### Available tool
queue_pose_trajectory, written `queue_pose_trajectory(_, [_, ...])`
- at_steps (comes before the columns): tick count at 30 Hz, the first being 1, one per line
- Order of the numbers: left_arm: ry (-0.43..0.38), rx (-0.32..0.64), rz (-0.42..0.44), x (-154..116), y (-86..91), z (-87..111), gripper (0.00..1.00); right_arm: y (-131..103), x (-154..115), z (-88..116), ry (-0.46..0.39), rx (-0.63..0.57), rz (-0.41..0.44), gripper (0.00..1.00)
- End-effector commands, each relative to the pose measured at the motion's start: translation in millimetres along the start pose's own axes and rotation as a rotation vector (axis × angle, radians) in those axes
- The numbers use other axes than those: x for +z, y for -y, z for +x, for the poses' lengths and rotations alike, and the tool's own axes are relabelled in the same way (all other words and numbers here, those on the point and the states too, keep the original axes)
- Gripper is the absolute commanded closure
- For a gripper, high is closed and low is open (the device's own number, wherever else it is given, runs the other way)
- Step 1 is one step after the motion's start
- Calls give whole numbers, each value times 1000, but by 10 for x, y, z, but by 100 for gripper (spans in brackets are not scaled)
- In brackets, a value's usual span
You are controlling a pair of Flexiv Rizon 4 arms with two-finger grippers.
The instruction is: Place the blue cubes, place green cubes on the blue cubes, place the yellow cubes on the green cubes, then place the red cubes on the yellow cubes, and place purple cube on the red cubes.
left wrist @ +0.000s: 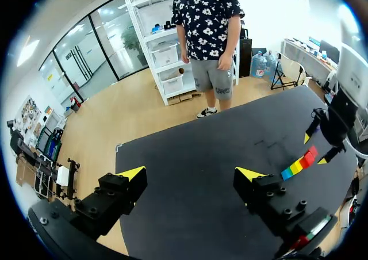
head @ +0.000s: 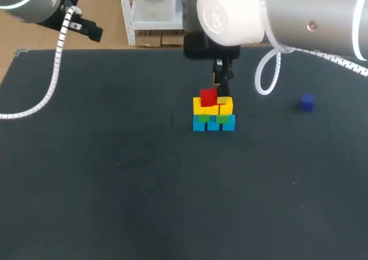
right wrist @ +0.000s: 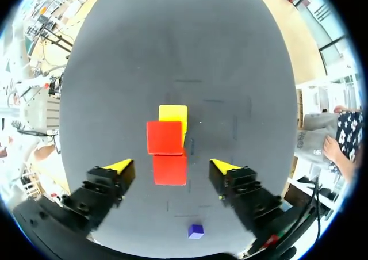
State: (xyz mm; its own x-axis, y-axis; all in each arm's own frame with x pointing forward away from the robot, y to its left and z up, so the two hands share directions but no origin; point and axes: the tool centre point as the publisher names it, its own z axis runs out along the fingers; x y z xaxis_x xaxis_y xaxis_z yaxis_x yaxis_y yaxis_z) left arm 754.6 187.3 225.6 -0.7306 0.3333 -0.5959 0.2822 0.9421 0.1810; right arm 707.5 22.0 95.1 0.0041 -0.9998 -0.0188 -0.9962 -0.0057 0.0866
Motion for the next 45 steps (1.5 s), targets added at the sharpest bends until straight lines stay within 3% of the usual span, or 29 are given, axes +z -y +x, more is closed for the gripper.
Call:
queue_pose_trajectory(1, [-1, 2, 2, -7, -7, 4, 0, -73, -113, 180, 17, 46, 38, 0])
queue_pose_trajectory(12, [-1, 2, 2, -7, -7, 4, 0, -109, -235, 684, 20, 251, 87, 0])
queue_pose_trajectory(24, [-1, 2, 2, -7, -7, 4, 0, -14, -55, 1241, 42, 456, 52, 0])
queue_pose_trajectory(36, [-1, 2, 2, -7, -7, 4, 0, 132, 136, 1793, 19, 519, -21, 0])
queue_pose_trajectory(45, [-1, 2, 2, -7, -7, 4, 0, 174, 390, 2046, 21, 570, -99, 0])
